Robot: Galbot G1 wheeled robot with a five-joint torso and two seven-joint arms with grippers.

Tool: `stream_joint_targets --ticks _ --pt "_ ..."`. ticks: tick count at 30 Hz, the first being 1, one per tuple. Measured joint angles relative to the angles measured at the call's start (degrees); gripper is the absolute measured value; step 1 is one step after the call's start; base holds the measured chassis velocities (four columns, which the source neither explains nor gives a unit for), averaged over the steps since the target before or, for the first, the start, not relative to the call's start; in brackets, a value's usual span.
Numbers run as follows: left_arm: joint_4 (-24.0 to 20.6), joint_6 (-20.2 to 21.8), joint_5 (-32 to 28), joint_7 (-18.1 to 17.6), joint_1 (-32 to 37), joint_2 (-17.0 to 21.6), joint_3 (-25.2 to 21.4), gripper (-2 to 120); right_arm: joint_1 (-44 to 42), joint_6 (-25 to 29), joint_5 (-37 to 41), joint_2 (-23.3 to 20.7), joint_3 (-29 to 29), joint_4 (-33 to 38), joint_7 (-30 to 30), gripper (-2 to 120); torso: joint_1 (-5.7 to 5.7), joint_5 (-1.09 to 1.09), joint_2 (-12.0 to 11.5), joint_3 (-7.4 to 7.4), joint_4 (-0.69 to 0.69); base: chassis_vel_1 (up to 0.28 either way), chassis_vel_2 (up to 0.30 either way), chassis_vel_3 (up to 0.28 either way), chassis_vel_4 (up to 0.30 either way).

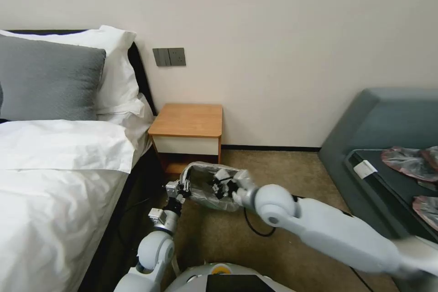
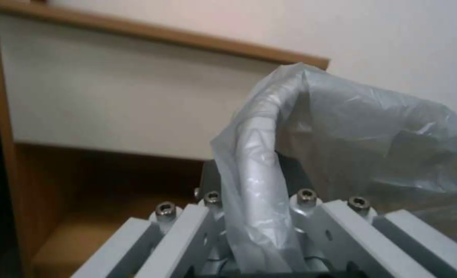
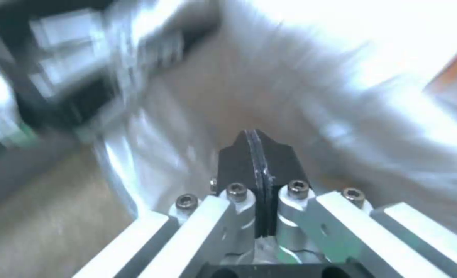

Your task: Pick up the garbage bag from the table and place it over the trash can.

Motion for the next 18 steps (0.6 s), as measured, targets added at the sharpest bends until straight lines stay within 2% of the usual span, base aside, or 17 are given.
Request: stream_joint_targets --ticks 3,4,6,7,8,9,10,13,15,18 --pt "0.9 2.5 -1.7 -2.5 -0.3 -0.4 0.2 7 -10.0 3.4 -2.6 -2.0 10.4 3.6 -0.9 0 0.0 0.0 0.0 0.0 -0.04 0.0 0.0 0.0 0.0" --pt "0.9 2.5 -1.7 -2.5 -0.3 -0.4 0.2 7 -10.0 3.4 -2.6 -2.0 10.4 3.6 -0.9 0 0.0 0.0 0.0 0.0 -0.04 0.0 0.0 0.0 0.0" --pt "0.9 3.6 -3.0 -3.5 -0.2 -0.5 0.2 7 -17.1 5.3 -8.0 -2.9 16.2 4.3 -3.4 2 0.0 0.01 0.0 0.0 -0.04 0.0 0.0 0.0 0.0" --pt "0.9 3.6 -3.0 -3.5 -0.2 -0.5 0.2 7 -17.1 5.3 -8.0 -2.9 16.2 4.3 -3.4 2 0.0 0.01 0.0 0.0 -0.04 0.0 0.0 0.0 0.0" --pt "0.9 4.1 -3.2 -3.9 0.2 -0.6 0.2 7 -19.8 6.8 -11.2 -2.7 18.3 3.9 -4.3 9 0.0 0.0 0.0 -0.01 -0.07 0.0 0.0 0.0 0.0" --pt "0.9 4.4 -3.1 -4.4 0.6 -0.7 0.2 7 -22.6 9.9 -16.3 -1.6 19.8 2.5 -3.7 15 -0.01 0.01 0.0 0.0 0.0 0.0 0.0 0.0 0.0" --pt "0.9 4.4 -3.1 -4.4 0.6 -0.7 0.2 7 -22.6 9.9 -16.3 -1.6 19.8 2.5 -3.7 15 -0.01 0.01 0.0 0.0 0.0 0.0 0.0 0.0 0.0" --pt "0.5 5.4 -2.6 -5.2 0.9 -0.5 0.4 7 -28.7 16.5 -28.9 2.8 22.6 -0.6 -2.0 28 0.0 -0.01 0.0 0.0 0.0 0.0 0.0 0.0 0.0" --pt "0.4 5.6 -2.6 -5.3 1.0 -0.4 0.4 7 -30.3 17.8 -31.8 4.2 23.3 -1.2 -1.9 32 -0.01 0.01 0.0 0.0 0.0 0.0 0.0 0.0 0.0" --pt "-0.1 5.8 -2.6 -5.5 1.4 -0.1 0.4 7 -39.1 23.0 -44.0 11.3 27.5 -2.9 -3.9 46 -0.01 0.0 0.0 -0.01 -0.02 0.0 0.0 0.0 0.0"
